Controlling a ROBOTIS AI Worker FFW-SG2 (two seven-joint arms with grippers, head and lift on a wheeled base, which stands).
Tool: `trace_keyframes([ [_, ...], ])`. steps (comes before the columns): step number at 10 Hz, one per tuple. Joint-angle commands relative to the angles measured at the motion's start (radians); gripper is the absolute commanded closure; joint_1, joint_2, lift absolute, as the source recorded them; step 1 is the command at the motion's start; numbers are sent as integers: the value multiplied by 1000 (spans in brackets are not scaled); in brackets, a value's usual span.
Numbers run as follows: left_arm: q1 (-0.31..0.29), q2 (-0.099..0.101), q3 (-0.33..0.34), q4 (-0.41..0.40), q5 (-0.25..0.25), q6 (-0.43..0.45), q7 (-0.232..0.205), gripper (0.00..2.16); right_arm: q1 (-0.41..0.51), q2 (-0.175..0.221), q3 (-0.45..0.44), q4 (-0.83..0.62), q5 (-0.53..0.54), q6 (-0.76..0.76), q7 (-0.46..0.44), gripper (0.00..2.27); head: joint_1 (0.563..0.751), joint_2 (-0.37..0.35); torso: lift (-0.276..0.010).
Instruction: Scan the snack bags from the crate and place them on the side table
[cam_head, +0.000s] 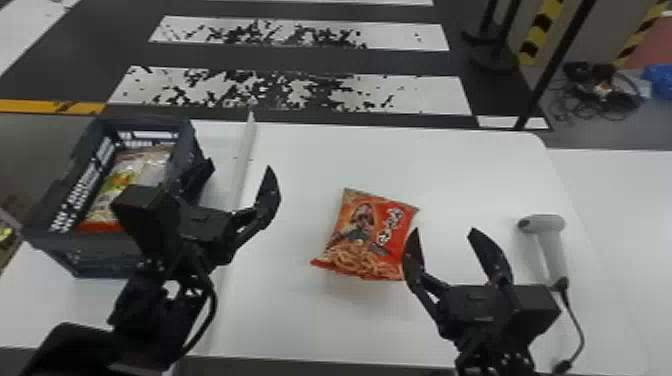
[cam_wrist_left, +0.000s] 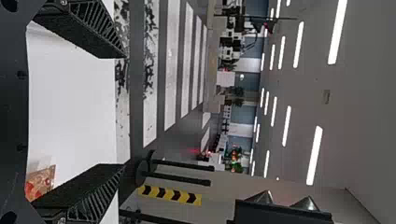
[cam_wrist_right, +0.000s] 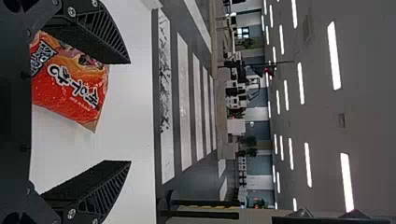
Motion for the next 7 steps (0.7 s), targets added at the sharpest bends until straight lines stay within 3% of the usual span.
trace_keyframes([
  [1,48,17,42,-13,-1,-31,-1,66,-14,0,-1,-32,-25,121,6,124,695,33,-81],
  [5,111,25,101,-22,18,-62,-18,80,-68,3,-32,-75,-180,428,43,110,695,109,-81],
  [7,114,25,101,-13,18,-62,-18,80,-74,9,-63,-153,-275,698,41,103,695,124,-81],
])
